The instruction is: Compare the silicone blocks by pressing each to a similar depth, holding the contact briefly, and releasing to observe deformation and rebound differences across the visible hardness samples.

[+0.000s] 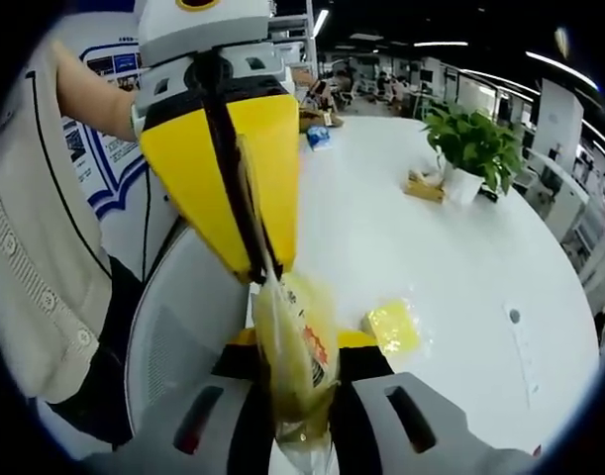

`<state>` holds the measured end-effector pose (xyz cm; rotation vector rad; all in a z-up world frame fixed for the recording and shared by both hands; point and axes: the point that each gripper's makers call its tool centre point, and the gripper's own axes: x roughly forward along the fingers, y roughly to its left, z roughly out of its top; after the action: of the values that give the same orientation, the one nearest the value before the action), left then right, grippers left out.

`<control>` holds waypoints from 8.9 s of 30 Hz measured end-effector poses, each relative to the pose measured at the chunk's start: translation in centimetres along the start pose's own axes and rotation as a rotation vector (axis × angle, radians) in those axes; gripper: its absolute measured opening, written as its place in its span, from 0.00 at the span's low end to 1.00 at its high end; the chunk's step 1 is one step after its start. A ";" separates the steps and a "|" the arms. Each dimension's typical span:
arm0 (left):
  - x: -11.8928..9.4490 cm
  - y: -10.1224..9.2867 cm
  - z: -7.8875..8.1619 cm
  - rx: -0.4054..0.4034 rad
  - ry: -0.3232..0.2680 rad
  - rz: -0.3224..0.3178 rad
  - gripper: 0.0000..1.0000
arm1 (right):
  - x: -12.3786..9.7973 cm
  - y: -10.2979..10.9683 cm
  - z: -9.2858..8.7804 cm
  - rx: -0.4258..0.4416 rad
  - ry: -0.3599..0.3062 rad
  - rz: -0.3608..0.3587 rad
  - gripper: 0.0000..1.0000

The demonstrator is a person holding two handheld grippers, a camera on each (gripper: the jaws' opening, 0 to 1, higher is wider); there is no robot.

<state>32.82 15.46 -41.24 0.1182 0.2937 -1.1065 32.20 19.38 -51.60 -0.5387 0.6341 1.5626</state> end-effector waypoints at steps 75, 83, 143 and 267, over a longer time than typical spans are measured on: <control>4.0 3.1 -7.2 -0.612 -0.043 0.013 0.00 | -8.8 1.5 -5.8 0.251 -0.366 -0.443 0.68; 6.9 3.0 -7.1 -0.635 -0.049 -0.013 0.00 | -11.5 4.1 -10.8 0.478 -0.453 -0.575 0.80; 22.0 14.8 -18.4 -0.865 0.000 0.229 0.00 | -14.1 0.4 -22.6 0.783 -0.406 -0.593 0.87; -15.4 3.6 -19.2 -0.309 -0.050 0.694 0.87 | -8.6 5.9 -12.5 0.597 -0.606 -0.766 0.96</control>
<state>26.30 34.96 -55.27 -0.0816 0.3409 -0.3679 26.74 4.39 -54.54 0.1567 0.3262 0.6850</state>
